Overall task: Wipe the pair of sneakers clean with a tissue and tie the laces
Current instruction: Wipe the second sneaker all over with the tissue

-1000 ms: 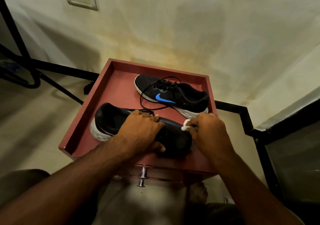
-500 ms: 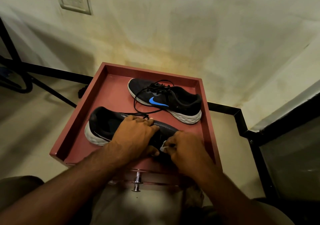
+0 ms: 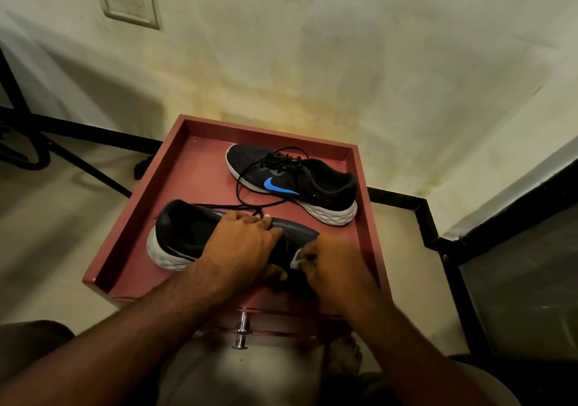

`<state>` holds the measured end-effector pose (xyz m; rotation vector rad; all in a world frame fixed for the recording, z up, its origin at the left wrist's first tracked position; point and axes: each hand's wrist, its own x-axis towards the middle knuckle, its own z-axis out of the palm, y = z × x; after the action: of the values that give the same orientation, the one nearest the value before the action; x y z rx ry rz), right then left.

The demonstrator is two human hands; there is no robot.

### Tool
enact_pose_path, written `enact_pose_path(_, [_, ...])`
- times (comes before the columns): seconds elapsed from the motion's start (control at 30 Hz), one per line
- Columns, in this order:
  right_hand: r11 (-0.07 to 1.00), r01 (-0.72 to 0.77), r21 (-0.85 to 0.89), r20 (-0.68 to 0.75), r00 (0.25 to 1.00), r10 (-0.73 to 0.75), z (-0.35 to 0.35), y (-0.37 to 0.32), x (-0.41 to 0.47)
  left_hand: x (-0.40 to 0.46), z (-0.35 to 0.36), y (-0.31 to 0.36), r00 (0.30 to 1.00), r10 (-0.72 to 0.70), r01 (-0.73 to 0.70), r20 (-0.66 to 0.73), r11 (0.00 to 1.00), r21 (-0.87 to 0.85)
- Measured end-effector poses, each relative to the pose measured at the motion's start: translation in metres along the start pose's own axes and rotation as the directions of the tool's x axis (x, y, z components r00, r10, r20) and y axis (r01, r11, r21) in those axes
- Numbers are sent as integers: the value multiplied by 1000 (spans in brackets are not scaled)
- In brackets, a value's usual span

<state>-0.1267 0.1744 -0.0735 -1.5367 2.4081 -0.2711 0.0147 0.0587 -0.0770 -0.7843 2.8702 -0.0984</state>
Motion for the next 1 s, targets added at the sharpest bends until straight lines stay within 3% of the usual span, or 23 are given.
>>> enact_pose_path(0.03, [997, -2, 82, 91, 996, -5, 5, -5, -5, 0, 0, 0, 1000, 9, -9, 18, 1000, -6])
enact_pose_path(0.1, [980, -41, 196, 83, 996, 26, 2, -3, -8, 1, -4, -6, 999, 35, -34, 18, 997, -70])
enact_pose_path(0.2, [962, -94, 255, -269, 949, 164, -25, 20, 0, -7, -19, -20, 998, 32, -40, -58, 987, -157])
enact_pose_path(0.27, [966, -86, 243, -407, 895, 182, -46, 29, 1, -16, -27, -27, 998, -2, -7, -68, 993, -122])
enact_pose_path(0.47, [954, -27, 299, -245, 964, 104, -25, 21, -12, -28, -11, -24, 999, -13, 8, -42, 992, -126])
enact_pose_path(0.67, [998, 7, 65, -135, 991, 2, -5, 10, -2, -10, -2, -26, 1000, 12, -12, 2, 1000, -16])
enact_pose_path(0.83, [978, 33, 205, -54, 998, -22, 17, -13, -10, -4, 1, -25, 999, -31, 33, 41, 999, -36])
enact_pose_path(0.87, [984, 11, 177, -64, 998, 0, 15, -11, -6, -4, 2, -24, 999, -39, 41, 37, 998, -45])
enact_pose_path(0.97, [997, -71, 23, -320, 945, 75, 1, 8, 14, 0, 2, -25, 998, -55, 56, 20, 997, -52])
enact_pose_path(1.0, [998, -66, 14, -336, 939, 67, 0, 9, 15, 0, 3, -24, 998, -61, 61, 9, 997, -42])
